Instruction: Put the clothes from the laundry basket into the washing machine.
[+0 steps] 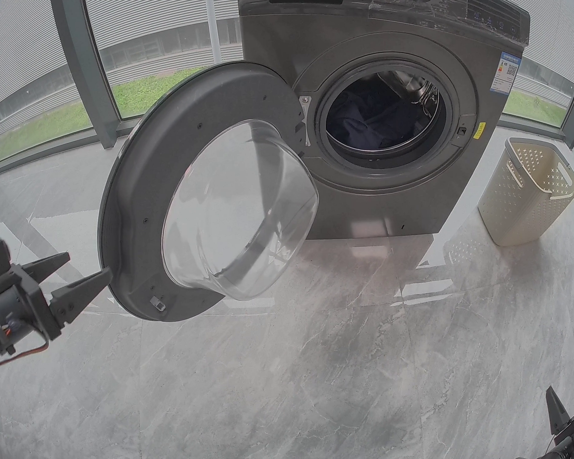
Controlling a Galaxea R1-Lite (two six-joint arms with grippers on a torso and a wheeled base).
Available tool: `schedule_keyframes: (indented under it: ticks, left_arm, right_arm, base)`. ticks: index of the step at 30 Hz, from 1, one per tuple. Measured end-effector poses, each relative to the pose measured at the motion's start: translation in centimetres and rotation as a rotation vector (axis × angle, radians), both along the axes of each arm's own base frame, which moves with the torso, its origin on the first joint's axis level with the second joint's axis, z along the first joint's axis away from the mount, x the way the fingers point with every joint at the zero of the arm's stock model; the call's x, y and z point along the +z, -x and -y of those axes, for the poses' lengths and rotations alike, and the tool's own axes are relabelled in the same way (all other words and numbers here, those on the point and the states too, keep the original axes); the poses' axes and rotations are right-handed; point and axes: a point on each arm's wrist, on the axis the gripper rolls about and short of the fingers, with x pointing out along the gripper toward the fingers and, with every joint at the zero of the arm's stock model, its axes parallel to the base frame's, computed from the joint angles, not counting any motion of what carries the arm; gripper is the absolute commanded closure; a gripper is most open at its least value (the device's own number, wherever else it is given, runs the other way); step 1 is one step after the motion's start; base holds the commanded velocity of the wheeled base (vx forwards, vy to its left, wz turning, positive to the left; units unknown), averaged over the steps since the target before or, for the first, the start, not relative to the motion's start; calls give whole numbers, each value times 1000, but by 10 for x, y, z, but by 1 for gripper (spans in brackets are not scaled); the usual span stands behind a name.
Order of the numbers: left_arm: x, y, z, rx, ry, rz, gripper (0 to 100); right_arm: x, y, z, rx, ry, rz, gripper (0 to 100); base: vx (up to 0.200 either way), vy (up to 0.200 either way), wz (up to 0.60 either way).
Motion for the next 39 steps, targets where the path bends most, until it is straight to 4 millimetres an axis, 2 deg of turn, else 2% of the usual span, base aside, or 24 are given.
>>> schedule_keyframes:
  ticks: [6, 12, 18, 19, 23, 25, 26, 27, 28, 30, 32, 39]
  left_arm:
    - [9, -36, 17, -79, 4, -24, 0]
    - [6, -44, 40, -186, 28, -65, 0]
    - [7, -22, 66, -344, 78, -96, 0]
    - [6, -8, 71, -397, 91, -100, 0]
    - [6, 15, 72, -445, 112, -90, 0]
    - [7, 19, 70, -438, 117, -82, 0]
    - [7, 21, 69, -431, 119, -77, 0]
    - [0, 22, 62, -346, 72, -73, 0]
    - [-1, 20, 60, -326, 95, -95, 0]
    - [12, 15, 59, -296, 138, -19, 0]
    - [11, 7, 59, -255, 136, -23, 0]
    - [18, -37, 75, -159, 152, 42, 0]
  right_arm:
    - [0, 0, 0, 0, -1, 0, 0]
    - [0, 0, 0, 0, -1, 0, 0]
    - [0, 0, 0, 0, -1, 0, 0]
    - [0, 0, 0, 0, -1, 0, 0]
    - [0, 0, 0, 0, -1, 0, 0]
    - [0, 0, 0, 0, -2, 0, 0]
    - [0, 0, 0, 0, -1, 0, 0]
    - [0, 0, 0, -1, -3, -1, 0]
    - [0, 0, 0, -1, -3, -2, 0]
    - [0, 0, 0, 0, -2, -3, 0]
    - [0, 0, 0, 0, -1, -2, 0]
    - [0, 0, 0, 0, 0, -1, 0]
  base:
    - [0, 0, 0]
    - [0, 0, 0]
    - [0, 0, 0]
    - [0, 0, 0]
    - [0, 0, 0]
    - [0, 0, 0]
    - [0, 0, 0]
    - [0, 0, 0]
    - [0, 0, 0]
    - [0, 0, 0]
    - [0, 0, 0]
    - [0, 0, 0]
